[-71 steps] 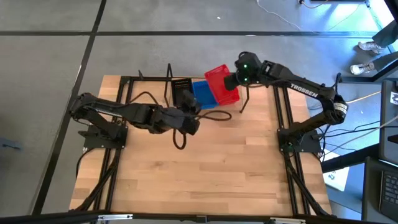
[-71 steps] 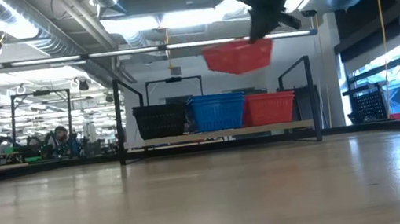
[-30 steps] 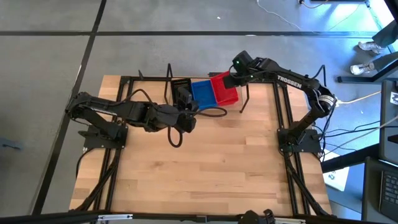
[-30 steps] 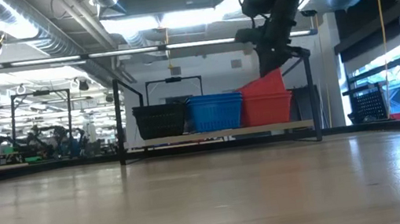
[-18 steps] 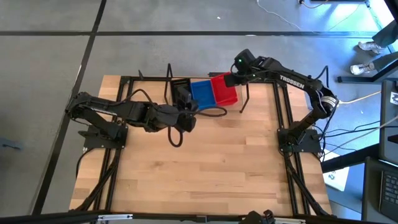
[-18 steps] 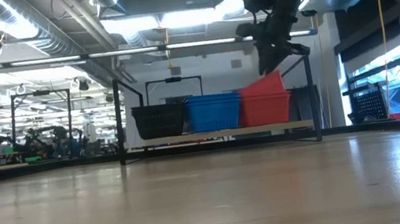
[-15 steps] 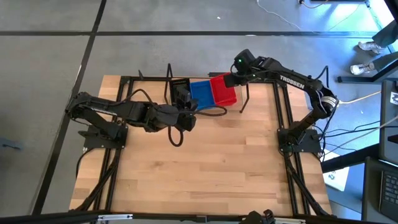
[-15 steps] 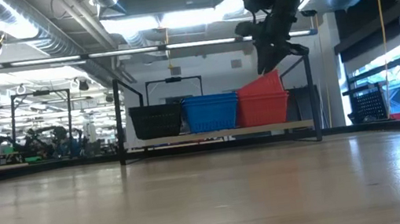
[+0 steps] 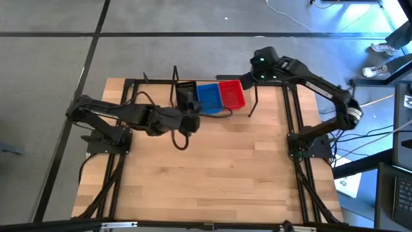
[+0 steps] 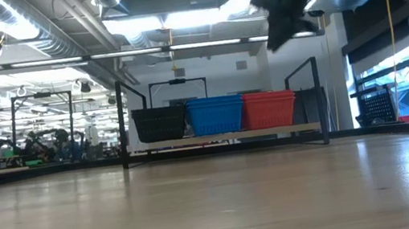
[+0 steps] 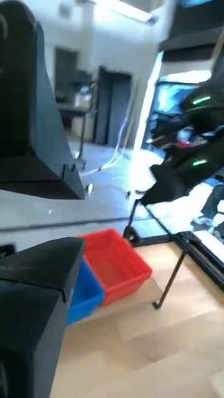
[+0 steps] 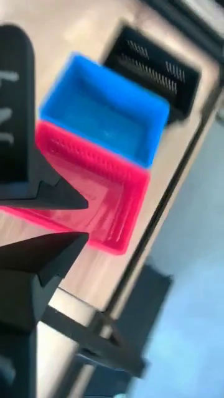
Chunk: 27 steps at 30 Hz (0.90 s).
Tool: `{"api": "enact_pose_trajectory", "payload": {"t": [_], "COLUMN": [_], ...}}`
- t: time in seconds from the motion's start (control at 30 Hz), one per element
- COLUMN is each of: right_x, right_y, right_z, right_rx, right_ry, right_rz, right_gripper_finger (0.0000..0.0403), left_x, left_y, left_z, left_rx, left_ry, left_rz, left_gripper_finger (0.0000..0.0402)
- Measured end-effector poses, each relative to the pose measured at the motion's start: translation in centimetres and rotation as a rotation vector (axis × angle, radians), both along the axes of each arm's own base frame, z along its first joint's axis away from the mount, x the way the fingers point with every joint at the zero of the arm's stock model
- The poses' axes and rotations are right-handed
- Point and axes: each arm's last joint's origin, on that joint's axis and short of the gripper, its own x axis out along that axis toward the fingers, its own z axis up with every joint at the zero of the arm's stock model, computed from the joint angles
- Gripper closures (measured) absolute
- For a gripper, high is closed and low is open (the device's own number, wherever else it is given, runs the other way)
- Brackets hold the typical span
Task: Stack baskets on shelf by color
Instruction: Return to Home Position
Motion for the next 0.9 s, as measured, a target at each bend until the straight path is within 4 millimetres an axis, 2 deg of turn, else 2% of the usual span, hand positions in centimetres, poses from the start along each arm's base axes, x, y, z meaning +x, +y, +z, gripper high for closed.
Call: {"api": "enact_pose_trajectory", "payload": {"t": [0.1, 0.2, 0.33, 0.43, 0.67, 0.9], "right_x": [-0.9, -2.0, -4.0, -6.0, -10.7, -14.5], "right_y": [1.9, 4.6, 8.6, 11.1, 14.9, 16.9], "right_z": [2.1, 4.4, 7.3, 8.8, 10.3, 10.7], "right_rx": [-0.089, -0.185, -0.29, -0.325, -0.304, -0.374], "right_ry": [-0.031, -0.086, -0.223, -0.316, -0.408, -0.432], "right_rz": [0.126, 0.304, 0.622, 0.779, 0.848, 0.919], "right_gripper_finger": [0.0337, 0.0337, 0.0337, 0.0337, 0.034, 0.0397], "left_x": [-1.2, -3.3, -6.1, -8.2, -13.1, -17.2], "left_y": [0.2, 0.6, 1.0, 1.3, 1.8, 1.8], "left_z": [0.7, 1.1, 1.7, 2.4, 3.4, 3.6], "left_rx": [-0.088, -0.207, -0.406, -0.548, -0.805, -0.937], "left_ry": [-0.07, -0.102, -0.15, -0.213, -0.354, -0.382], "left_rz": [0.03, 0.048, 0.054, 0.072, 0.171, 0.166], "left_gripper_finger": [0.0298, 0.0298, 0.0298, 0.0298, 0.0298, 0.0298]}}
